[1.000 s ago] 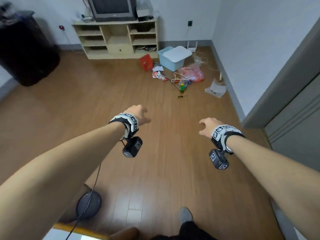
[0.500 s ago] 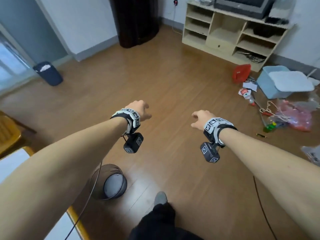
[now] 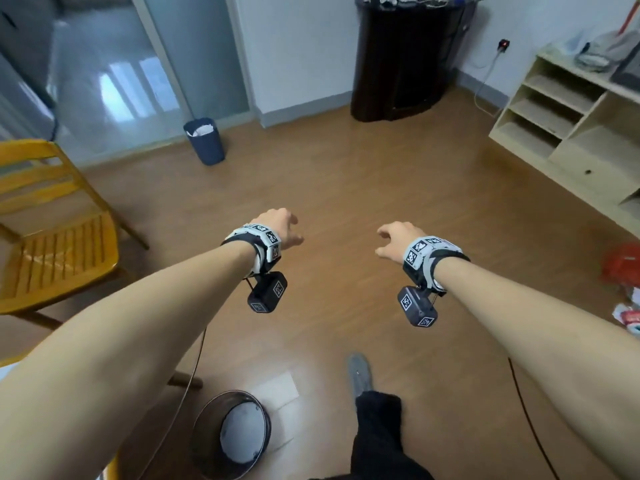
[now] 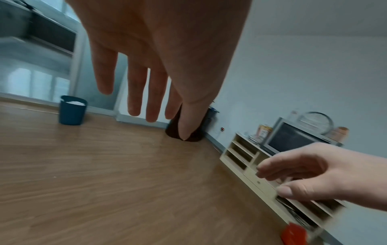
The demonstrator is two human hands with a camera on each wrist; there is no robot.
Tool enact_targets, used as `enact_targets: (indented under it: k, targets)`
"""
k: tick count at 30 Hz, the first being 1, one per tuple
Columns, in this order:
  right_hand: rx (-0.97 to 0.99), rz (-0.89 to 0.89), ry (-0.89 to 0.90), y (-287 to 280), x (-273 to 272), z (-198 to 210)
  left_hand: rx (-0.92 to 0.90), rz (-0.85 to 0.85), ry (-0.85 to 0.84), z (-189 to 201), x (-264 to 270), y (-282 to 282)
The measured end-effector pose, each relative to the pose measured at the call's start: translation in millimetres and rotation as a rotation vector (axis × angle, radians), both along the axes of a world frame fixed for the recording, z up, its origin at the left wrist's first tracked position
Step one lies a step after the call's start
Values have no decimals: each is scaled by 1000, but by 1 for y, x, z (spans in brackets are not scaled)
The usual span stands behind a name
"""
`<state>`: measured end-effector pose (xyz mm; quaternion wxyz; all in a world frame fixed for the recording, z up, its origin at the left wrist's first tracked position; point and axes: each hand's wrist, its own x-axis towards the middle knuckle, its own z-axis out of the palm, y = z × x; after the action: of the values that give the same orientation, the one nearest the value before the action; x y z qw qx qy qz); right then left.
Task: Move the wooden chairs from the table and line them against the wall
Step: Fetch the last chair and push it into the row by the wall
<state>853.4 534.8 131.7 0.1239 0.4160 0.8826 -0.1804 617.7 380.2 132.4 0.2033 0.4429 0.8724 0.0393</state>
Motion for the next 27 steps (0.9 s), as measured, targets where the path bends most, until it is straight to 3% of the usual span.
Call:
enact_targets:
  k: [9, 18, 23, 27]
  targets:
    - [-11, 324, 13, 121, -269, 2, -4, 361, 24, 12, -195, 45]
    - [-52, 651, 8, 107, -545, -19, -21, 722, -28, -12, -396, 0]
    - [-43, 748, -36, 85, -703, -36, 10, 798, -33, -28, -530, -18]
    - [-35, 806, -20, 71, -829, -22, 5, 855, -45, -15, -638, -39]
